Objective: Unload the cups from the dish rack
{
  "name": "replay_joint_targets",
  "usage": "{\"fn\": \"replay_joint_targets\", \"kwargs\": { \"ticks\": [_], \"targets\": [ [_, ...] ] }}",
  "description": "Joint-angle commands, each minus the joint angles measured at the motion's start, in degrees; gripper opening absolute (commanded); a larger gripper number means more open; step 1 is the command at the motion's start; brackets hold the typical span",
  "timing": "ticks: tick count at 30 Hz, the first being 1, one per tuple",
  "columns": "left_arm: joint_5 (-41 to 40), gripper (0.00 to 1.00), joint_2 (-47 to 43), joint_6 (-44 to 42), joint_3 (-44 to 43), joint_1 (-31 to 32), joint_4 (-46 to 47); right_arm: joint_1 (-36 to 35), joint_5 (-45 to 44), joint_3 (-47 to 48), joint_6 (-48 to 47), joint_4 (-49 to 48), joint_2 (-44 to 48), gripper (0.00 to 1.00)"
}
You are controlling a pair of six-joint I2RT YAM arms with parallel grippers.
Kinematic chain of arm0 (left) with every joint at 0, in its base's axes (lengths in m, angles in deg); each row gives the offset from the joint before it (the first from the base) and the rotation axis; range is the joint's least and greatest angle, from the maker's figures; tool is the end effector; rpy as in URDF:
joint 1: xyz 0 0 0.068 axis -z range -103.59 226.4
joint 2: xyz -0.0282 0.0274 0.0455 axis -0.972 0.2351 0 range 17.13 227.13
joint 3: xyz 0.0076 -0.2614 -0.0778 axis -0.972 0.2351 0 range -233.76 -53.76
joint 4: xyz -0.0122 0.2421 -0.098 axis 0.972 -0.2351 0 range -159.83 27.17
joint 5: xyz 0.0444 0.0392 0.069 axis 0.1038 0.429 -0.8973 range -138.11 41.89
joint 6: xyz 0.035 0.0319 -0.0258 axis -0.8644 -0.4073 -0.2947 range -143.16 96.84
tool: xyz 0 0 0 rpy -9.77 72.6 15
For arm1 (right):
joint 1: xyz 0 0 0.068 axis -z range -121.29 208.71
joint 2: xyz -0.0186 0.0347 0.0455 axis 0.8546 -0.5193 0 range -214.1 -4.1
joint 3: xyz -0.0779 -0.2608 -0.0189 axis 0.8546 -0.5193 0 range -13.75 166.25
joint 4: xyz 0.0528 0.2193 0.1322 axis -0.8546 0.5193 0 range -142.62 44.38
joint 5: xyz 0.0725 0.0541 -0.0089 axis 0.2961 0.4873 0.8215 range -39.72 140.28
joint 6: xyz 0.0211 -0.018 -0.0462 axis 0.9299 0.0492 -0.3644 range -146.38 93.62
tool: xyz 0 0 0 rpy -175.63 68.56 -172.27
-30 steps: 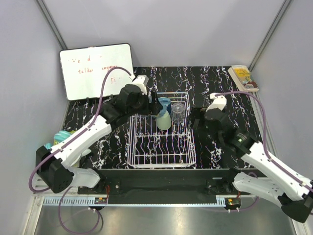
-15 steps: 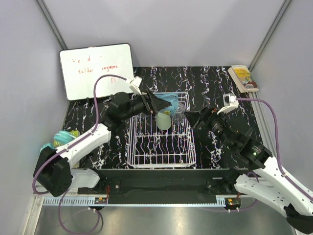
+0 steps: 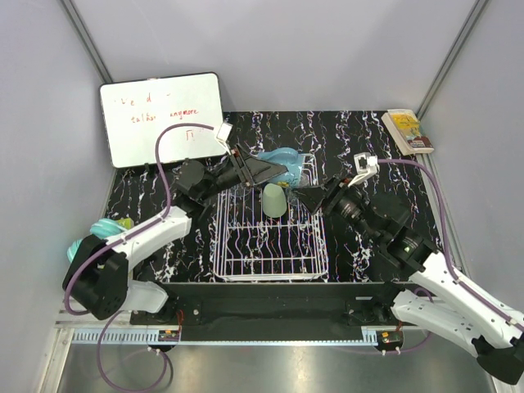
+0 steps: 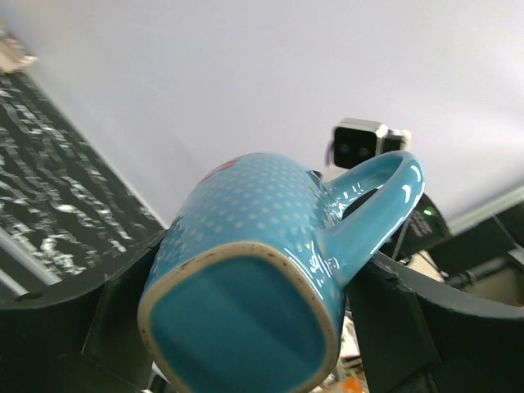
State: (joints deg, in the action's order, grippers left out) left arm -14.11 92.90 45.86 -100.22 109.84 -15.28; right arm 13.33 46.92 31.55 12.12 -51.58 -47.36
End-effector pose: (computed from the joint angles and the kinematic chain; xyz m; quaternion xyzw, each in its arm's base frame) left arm 0.2363 -0.1801 0.3342 0.0543 0.6061 -0.7114 0.3516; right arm 0.1279 0.1265 0.3650 -0.0212 0.7006 0.4613 0.5440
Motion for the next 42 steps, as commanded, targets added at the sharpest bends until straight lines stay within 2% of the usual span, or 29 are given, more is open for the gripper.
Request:
{"fn": "replay_joint_targets", "kwargs": {
  "ticks": [1, 15, 19, 23, 26, 28, 30, 31, 32, 34, 35, 36, 39, 42],
  "targets": [
    [3.5, 0.0, 1.6, 6.9, -0.3, 0.1, 15.8, -0.3, 3.3, 0.3, 0.1, -6.4, -0.9, 0.6],
    [4.9, 0.0, 0.3, 3.4, -2.2, 2.3, 9.0, -0.4, 4.1, 1.5, -3.3, -8.8, -6.4, 0.6],
    [4.8, 0.0, 0.9, 2.5, -2.3, 4.2, 8.1, -0.3, 5.8, 1.4, -3.0, -10.7, -8.7, 0.56],
    [4.7, 0.0, 1.5, 2.5, -2.1, 5.5, 8.2, -0.3, 6.9, 0.7, -2.1, -11.7, -10.3, 0.42],
    [4.8, 0.0, 1.2, 2.3, -1.9, 5.8, 7.8, -0.3, 6.2, 0.5, -2.1, -10.9, -10.2, 0.03],
    [4.8, 0.0, 0.7, 0.7, -2.2, 5.9, 6.2, -0.3, 5.3, 0.5, -2.4, -9.3, -9.3, 0.0],
    [4.4, 0.07, 0.1, -1.2, -3.0, 5.8, 1.6, -0.3, 4.7, 0.5, -2.6, -8.1, -8.3, 0.0],
    [4.2, 0.16, -0.5, -3.3, -4.0, 5.7, 0.0, -0.3, 4.0, 0.7, -3.0, -6.6, -7.2, 0.0],
    [4.2, 0.33, -0.8, -4.3, -4.5, 5.6, -3.2, -0.3, 3.7, 0.8, -3.1, -5.7, -6.5, 0.0],
    [4.2, 0.53, -1.4, -7.3, -6.4, 5.2, -6.2, -0.3, 2.2, 0.8, -3.5, -3.0, -4.0, 0.0],
    [4.2, 0.75, -1.5, -8.1, -6.9, 5.0, -9.0, -0.3, 1.9, 0.7, -3.5, -2.0, -3.1, 0.0],
    [3.9, 0.83, -1.7, -8.8, -8.0, 4.4, -10.4, -0.3, 1.4, 0.7, -3.6, -1.4, -2.3, 0.0],
    [3.1, 0.97, -1.9, -10.8, -9.8, 2.8, -15.0, -0.3, -0.9, 1.0, -4.2, 4.3, 1.2, 0.0],
    [1.6, 0.99, -2.0, -12.5, -11.3, 0.5, -19.6, -0.3, -3.1, 2.1, -5.0, 9.2, 3.8, 0.0]
  ]
}}
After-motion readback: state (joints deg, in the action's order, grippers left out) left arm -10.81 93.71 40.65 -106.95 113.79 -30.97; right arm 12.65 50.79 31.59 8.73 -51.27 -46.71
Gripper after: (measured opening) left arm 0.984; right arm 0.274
